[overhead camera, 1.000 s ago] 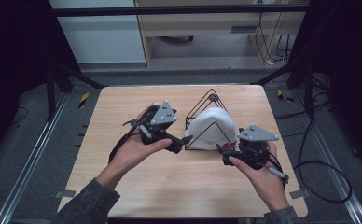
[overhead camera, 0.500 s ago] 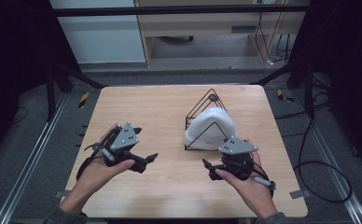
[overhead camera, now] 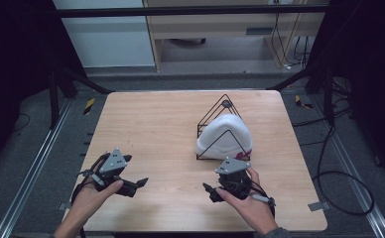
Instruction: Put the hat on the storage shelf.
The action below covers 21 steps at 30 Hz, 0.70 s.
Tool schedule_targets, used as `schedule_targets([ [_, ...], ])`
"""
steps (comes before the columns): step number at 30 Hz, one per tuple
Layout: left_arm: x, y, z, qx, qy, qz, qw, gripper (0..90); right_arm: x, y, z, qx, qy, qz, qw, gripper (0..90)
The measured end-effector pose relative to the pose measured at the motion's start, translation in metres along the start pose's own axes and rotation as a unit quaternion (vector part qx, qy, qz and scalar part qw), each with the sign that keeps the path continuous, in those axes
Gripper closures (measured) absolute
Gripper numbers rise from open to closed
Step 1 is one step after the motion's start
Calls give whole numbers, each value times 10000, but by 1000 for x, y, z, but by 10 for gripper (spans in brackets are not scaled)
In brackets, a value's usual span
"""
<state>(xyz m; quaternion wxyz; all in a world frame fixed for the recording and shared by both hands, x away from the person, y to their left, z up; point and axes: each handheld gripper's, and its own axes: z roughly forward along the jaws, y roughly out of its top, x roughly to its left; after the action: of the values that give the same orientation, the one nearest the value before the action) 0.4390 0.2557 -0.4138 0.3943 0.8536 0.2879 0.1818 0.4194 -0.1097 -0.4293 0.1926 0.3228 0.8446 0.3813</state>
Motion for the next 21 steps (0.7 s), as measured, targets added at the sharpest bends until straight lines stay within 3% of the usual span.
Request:
schedule_targets([
  [5,8,-17,8,137,67,-228,9996,38,3,-8,11,72,97,-19,9999,136],
  [11,17,-39,19,320,110,-493,9982,42,5,-19,32,235,175,126,9995,130],
  [21,29,-60,24,464,206,-692,9963,44,11,-19,60,376,302,142,9987,137],
])
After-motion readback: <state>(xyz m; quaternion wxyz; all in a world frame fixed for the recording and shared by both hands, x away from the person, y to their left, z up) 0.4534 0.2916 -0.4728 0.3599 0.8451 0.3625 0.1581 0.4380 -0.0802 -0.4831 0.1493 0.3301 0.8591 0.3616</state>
